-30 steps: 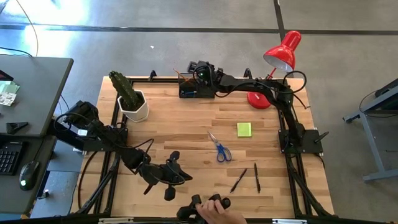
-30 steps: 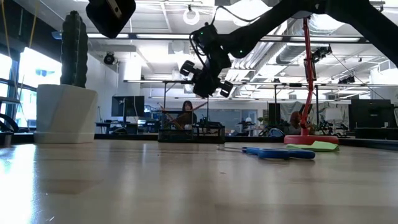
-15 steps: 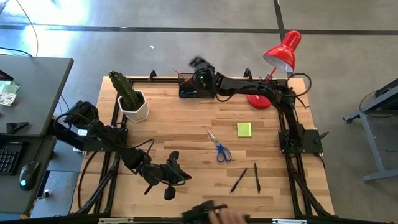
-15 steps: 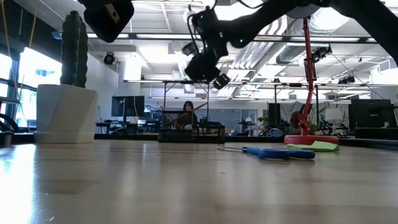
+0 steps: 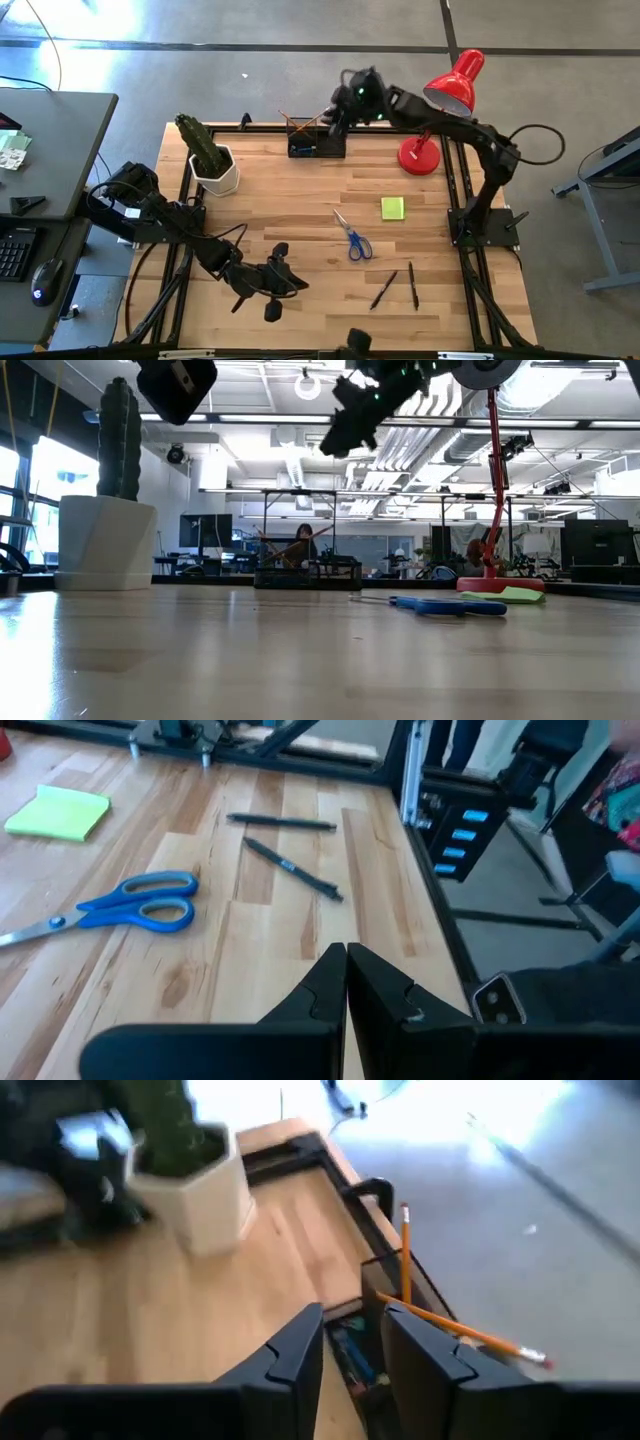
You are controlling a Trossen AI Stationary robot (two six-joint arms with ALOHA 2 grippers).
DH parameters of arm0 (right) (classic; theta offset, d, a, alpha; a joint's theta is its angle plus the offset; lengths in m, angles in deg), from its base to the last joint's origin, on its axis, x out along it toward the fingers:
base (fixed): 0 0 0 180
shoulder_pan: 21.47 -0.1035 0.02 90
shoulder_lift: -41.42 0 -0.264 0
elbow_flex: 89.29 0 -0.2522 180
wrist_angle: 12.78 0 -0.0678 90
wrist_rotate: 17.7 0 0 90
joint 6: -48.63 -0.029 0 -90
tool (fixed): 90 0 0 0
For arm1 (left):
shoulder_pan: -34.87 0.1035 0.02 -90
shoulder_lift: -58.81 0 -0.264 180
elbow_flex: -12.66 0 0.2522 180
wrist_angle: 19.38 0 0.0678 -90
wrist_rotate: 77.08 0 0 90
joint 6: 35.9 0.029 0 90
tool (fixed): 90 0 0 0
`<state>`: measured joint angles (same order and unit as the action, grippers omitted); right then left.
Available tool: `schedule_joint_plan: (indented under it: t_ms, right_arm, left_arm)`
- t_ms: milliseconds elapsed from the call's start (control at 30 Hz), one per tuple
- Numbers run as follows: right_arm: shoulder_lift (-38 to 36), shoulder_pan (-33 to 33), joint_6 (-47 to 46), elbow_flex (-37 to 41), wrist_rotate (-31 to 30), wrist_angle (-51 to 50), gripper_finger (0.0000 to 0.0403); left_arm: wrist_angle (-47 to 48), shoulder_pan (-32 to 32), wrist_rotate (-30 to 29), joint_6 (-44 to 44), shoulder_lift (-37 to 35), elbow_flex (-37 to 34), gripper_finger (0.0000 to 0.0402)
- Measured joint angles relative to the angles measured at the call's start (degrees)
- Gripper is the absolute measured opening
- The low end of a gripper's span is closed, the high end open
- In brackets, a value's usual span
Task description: Pick and place office supplies into organizer
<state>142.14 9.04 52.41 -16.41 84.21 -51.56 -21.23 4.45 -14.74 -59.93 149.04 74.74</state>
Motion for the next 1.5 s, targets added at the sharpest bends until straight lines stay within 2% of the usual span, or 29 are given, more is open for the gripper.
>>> schedule_joint_plan:
  t_ms: [67, 200, 433, 567, 700, 833, 967, 1200, 1500]
  right_arm:
    - [0.0, 1.6, -4.9, 4.0, 1.1, 5.0, 0.0098]
    - [0.3, 3.6, -10.6, 13.6, -2.4, 15.6, 0.0099]
    - [0.3, 9.4, -30.7, 33.6, -1.8, 51.5, 0.011]
    - [0.8, 11.9, -38.4, 39.9, -3.9, 63.4, 0.0143]
    - [4.5, 12.7, -43.9, 38.6, -3.9, 65.2, 0.0188]
    - [9.6, 12.4, -45.1, 34.2, 2.8, 64.7, 0.0223]
    - [12.8, 12.1, -45.2, 30.9, 2.0, 64.5, 0.0242]
    - [15.4, 11.5, -46.3, 28.6, 1.1, 64.4, 0.0235]
    - [15.6, 9.8, -44.9, 25.9, 3.4, 66.9, 0.0191]
  left_arm:
    - [-1.0, 0.0, 0.0, 0.7, 0.0, 0.0, 0.0003]
    - [-0.5, -0.7, -0.4, 1.0, 0.0, 0.0, 0.0003]
    - [-5.9, -0.7, -1.3, 8.2, 0.0, 0.0, 0.0003]
    - [-8.1, -0.7, -0.2, 10.2, 0.0, 0.0, 0.0003]
    - [-8.8, 0.3, -0.3, 10.3, 0.0, 0.0, 0.0003]
    - [-8.4, 2.1, -0.4, 10.9, 0.0, 0.0, 0.0003]
    - [-8.6, 3.1, -0.3, 10.3, 0.0, 0.0, 0.0003]
    - [-10.0, 3.1, -0.4, 10.3, 0.0, 0.0, 0.0003]
    - [-10.4, 3.0, 0.2, 10.6, -1.8, 0.0, 0.0003]
